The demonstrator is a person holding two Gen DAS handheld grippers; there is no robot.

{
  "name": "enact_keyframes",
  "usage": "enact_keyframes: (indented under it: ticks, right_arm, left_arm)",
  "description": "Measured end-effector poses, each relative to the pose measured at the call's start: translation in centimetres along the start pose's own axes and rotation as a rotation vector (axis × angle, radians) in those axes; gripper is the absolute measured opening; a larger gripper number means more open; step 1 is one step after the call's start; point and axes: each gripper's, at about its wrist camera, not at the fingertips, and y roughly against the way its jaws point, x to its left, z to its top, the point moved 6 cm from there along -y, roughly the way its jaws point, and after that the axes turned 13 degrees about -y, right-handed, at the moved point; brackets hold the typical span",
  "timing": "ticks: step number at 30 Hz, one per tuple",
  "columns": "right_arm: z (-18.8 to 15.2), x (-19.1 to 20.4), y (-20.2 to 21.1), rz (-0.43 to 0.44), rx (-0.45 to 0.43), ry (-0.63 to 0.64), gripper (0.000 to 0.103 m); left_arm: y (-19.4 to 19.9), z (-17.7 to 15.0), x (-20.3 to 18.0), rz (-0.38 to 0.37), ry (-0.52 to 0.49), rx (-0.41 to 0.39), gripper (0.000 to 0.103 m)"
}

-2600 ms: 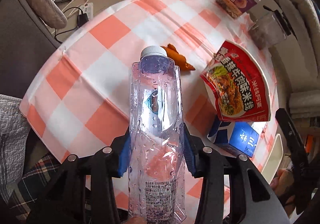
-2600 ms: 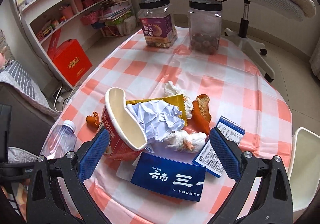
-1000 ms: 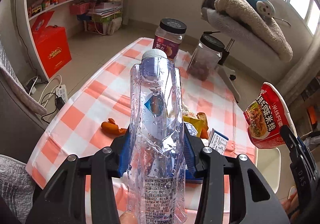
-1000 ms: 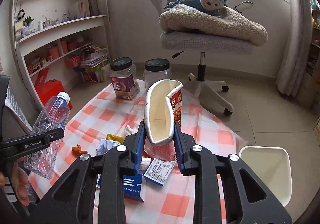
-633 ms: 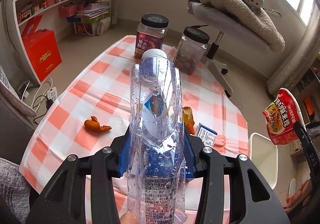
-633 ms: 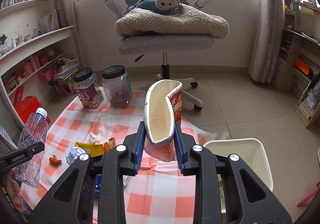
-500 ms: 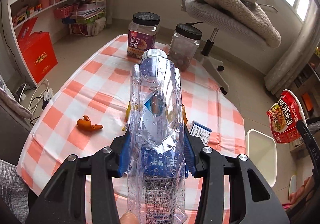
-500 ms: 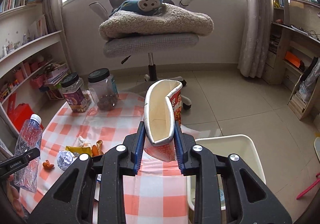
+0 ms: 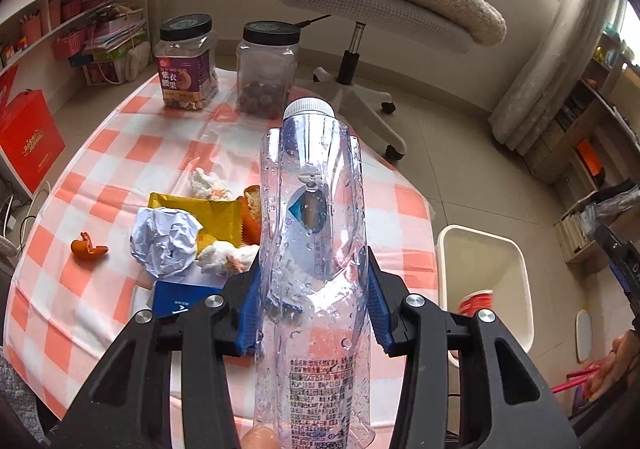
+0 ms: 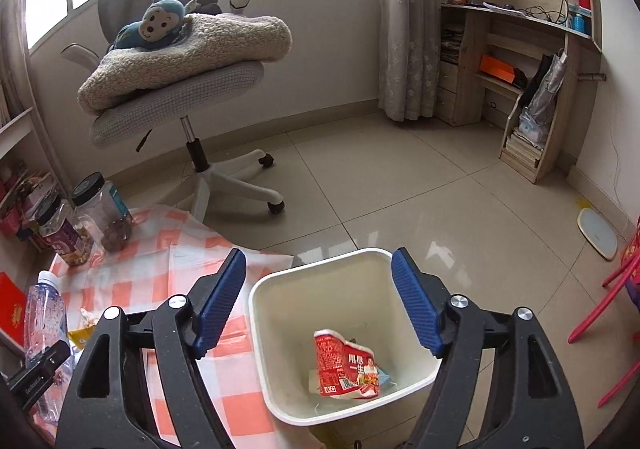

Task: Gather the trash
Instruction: 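Carry the red noodle cup over the wastebasket and release it with the right gripper, then drop the plastic bottle into the wastebasket by opening the left gripper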

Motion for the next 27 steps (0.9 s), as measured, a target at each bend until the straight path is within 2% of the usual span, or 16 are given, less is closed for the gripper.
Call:
enact_keyframes:
  ticks: [2, 5, 10, 15, 22, 25, 27]
  right_arm:
    - [0.5, -1.6, -0.2, -0.031, -0.003, -0.039, 0.085]
    - [1.5, -3.9, -0.2, -0.052, -0.005, -0.109, 0.088]
    - [2.6, -6.0, 0.0, -0.060, -0.002, -0.153, 0.090]
    - [4.0, -7.6, 0.5, -0.084, -0.044, -0.177, 0.090]
    - [5.1, -11.5, 0.6, -0.119, -0.054, -0.254, 0.091]
    - [5.2, -12.6, 0.7, -0.134, -0.060, -0.270, 0.093]
    - [5.0, -12.9, 0.8, -0.143, -0.060, -0.274, 0.094]
  left_arm:
    - [-0.6, 0.2, -2.5, -0.028, -0.034, 0.001, 0.045]
    - [-1.6, 0.4, -6.5, -0.058, -0.108, 0.000, 0.045]
    - [-3.0, 0.8, -13.1, -0.083, -0.257, 0.003, 0.045]
    - [-3.8, 1.9, -18.4, -0.144, -0.311, 0.005, 0.045]
    - [-5.4, 3.3, -23.5, -0.222, -0.364, 0.036, 0.046]
    - [-6.4, 3.3, -24.4, -0.270, -0.360, 0.087, 0.062]
    - [-6.4, 3.1, -24.4, -0.272, -0.367, 0.087, 0.062]
